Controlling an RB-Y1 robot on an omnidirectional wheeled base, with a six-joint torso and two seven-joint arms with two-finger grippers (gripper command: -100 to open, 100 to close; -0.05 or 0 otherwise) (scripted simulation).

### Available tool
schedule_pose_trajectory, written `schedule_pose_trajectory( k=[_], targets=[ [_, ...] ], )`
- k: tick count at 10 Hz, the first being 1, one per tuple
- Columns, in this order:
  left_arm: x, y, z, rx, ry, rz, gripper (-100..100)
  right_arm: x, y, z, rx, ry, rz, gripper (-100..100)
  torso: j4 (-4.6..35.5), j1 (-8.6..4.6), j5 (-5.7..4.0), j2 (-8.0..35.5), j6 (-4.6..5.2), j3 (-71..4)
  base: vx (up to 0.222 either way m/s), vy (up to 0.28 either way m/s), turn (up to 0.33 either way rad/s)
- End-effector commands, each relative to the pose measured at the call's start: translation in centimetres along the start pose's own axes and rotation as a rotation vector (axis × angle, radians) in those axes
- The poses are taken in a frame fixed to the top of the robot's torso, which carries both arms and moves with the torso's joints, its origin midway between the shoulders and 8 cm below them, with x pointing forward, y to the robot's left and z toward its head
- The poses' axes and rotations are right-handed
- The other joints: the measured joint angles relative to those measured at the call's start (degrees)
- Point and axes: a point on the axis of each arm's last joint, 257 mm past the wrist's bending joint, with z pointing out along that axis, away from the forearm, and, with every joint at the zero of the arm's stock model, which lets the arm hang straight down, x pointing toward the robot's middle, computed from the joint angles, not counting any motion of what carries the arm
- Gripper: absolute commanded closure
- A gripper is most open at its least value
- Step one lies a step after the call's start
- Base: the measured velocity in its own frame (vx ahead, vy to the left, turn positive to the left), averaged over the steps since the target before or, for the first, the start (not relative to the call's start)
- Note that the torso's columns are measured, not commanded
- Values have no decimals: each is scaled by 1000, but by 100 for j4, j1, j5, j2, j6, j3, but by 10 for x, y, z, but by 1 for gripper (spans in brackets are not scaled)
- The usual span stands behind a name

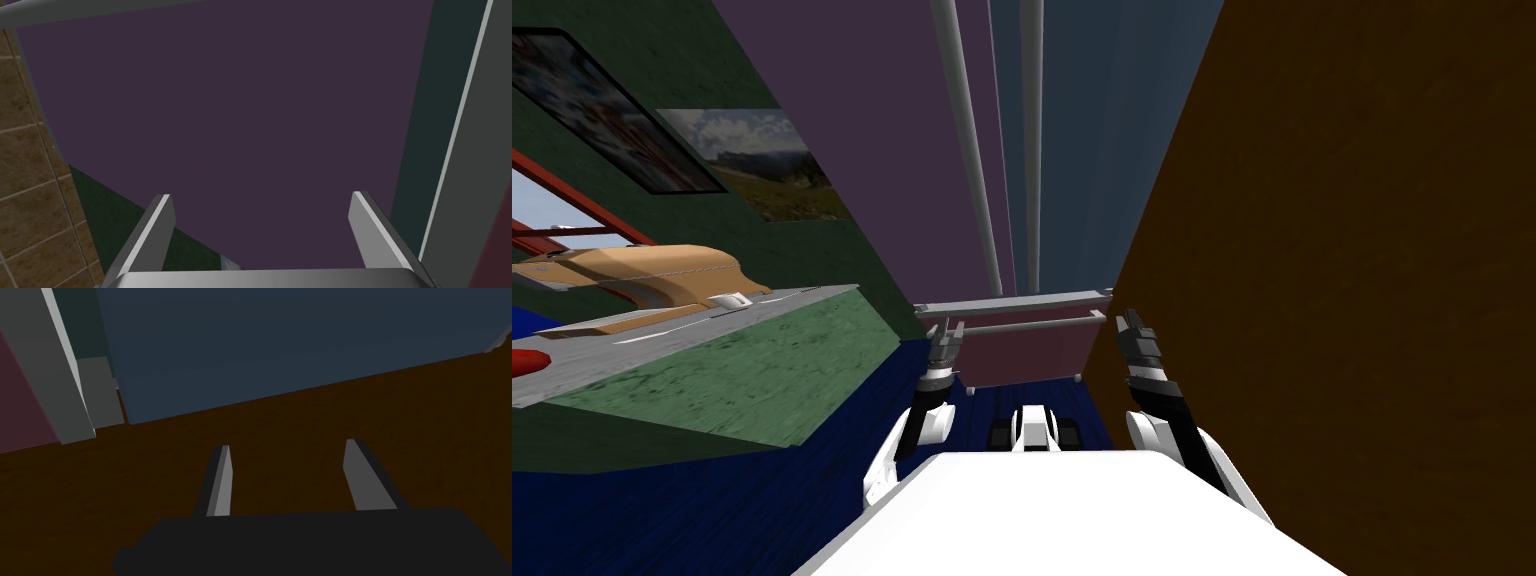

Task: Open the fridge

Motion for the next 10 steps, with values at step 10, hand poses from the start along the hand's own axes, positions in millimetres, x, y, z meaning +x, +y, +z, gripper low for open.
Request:
schedule_pose_trajectory(
  k=[10],
  targets=[
    [-24, 59, -33, -28, -27, 8, -100, 0, 0, 0, 0, 0, 0, 0, 0, -3, -1, 2, 0, 1, 22, 0, 14]
  ],
)
